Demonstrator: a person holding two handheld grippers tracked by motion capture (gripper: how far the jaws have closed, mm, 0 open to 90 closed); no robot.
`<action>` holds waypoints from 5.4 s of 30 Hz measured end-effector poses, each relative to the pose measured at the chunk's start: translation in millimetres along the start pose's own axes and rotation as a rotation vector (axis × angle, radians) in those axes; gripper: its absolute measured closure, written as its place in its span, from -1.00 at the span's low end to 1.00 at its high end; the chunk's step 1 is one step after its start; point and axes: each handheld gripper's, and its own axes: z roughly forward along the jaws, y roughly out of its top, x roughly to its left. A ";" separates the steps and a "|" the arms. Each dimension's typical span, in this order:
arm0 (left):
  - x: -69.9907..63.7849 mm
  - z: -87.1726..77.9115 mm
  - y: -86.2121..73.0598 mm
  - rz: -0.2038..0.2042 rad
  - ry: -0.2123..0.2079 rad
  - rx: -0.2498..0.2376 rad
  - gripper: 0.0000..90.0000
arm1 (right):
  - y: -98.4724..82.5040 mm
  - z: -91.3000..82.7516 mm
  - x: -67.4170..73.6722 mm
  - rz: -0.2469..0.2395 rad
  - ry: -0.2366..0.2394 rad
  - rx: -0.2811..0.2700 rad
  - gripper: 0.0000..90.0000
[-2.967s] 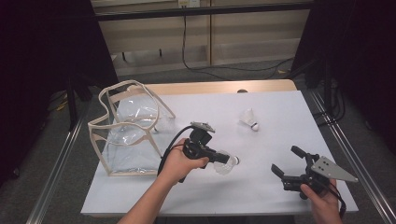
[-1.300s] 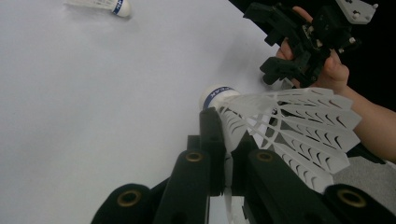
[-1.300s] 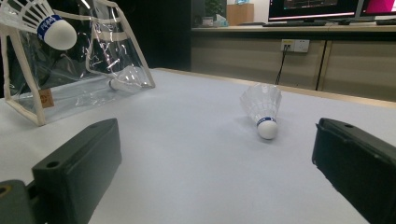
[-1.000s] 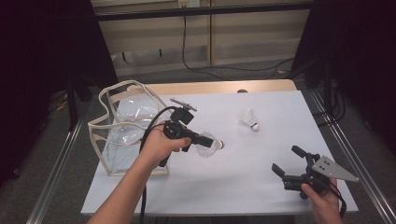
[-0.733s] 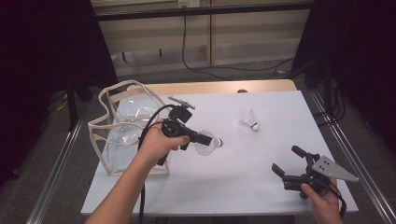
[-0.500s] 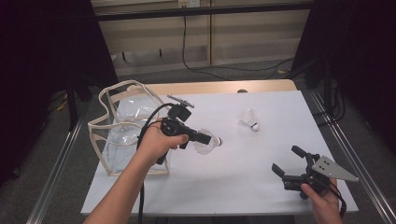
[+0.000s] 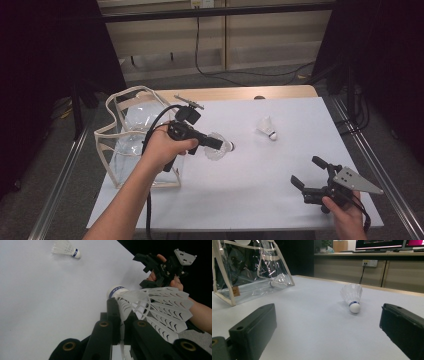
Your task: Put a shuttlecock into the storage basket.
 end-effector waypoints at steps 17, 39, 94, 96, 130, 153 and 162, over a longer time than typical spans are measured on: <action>3.6 -14.9 6.9 -0.024 0.013 0.000 0.99 | 0.2 -0.1 0.6 -0.003 0.001 0.003 -0.99; 5.8 -30.0 15.9 -0.048 0.045 -0.015 0.99 | 0.5 -0.1 1.2 -0.008 0.001 0.005 -1.00; 17.3 -58.8 34.8 -0.090 0.112 -0.044 0.99 | 0.5 -0.5 0.6 -0.005 0.003 -0.001 -1.00; 17.6 -59.7 35.1 -0.096 0.112 -0.051 0.99 | 0.4 -0.5 0.7 -0.004 0.003 -0.001 -1.00; 21.6 -80.3 43.4 -0.089 0.163 -0.050 0.99 | 0.2 -0.9 0.3 -0.003 -0.002 0.000 -0.99; 25.5 -94.3 46.7 -0.107 0.189 -0.062 0.99 | 0.3 -0.9 0.6 -0.004 0.001 -0.001 -0.99; 27.7 -100.5 46.4 -0.120 0.195 -0.070 0.99 | 0.3 -0.8 0.7 -0.002 0.003 -0.002 -0.99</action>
